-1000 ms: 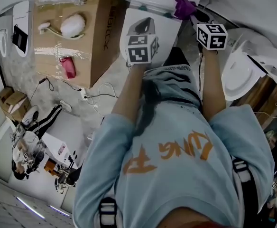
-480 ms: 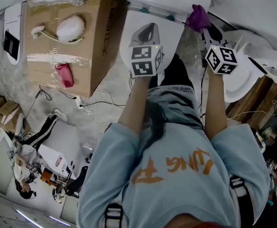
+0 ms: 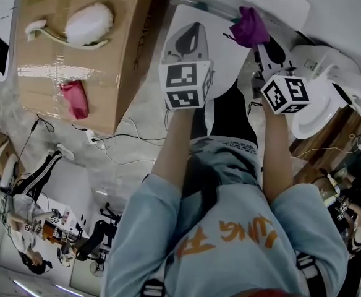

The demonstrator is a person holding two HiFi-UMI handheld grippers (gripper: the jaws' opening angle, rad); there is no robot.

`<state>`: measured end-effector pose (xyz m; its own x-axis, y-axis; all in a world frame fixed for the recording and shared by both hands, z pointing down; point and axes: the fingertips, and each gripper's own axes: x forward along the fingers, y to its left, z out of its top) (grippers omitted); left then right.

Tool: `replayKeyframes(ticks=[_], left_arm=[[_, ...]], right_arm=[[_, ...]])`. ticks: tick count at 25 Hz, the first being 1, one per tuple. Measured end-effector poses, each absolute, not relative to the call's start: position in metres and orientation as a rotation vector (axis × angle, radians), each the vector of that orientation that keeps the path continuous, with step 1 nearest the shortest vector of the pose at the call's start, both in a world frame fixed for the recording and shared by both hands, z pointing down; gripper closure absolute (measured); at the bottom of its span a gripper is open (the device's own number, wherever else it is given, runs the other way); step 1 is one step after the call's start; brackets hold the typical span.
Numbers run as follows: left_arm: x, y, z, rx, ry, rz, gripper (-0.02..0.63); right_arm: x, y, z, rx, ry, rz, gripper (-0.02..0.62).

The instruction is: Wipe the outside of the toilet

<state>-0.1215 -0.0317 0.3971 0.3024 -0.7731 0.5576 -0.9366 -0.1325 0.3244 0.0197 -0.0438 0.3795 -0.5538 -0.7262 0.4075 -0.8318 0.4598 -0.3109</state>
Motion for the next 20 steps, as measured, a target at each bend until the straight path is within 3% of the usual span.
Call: replayKeyframes(ticks=[11, 20], left_arm=[[-0.178, -0.038, 0.445, 1.964, -1.582, 0.255, 0.581], [-0.205, -0.042, 0.479, 1.978, -1.656, 0.201, 0.581]], right_arm=[[-0.085, -0.049, 0.424, 1.201, -2.674, 0.669, 0.523], [-0.128, -0.081, 0.449, 1.202, -2.736, 0.612, 0.523]])
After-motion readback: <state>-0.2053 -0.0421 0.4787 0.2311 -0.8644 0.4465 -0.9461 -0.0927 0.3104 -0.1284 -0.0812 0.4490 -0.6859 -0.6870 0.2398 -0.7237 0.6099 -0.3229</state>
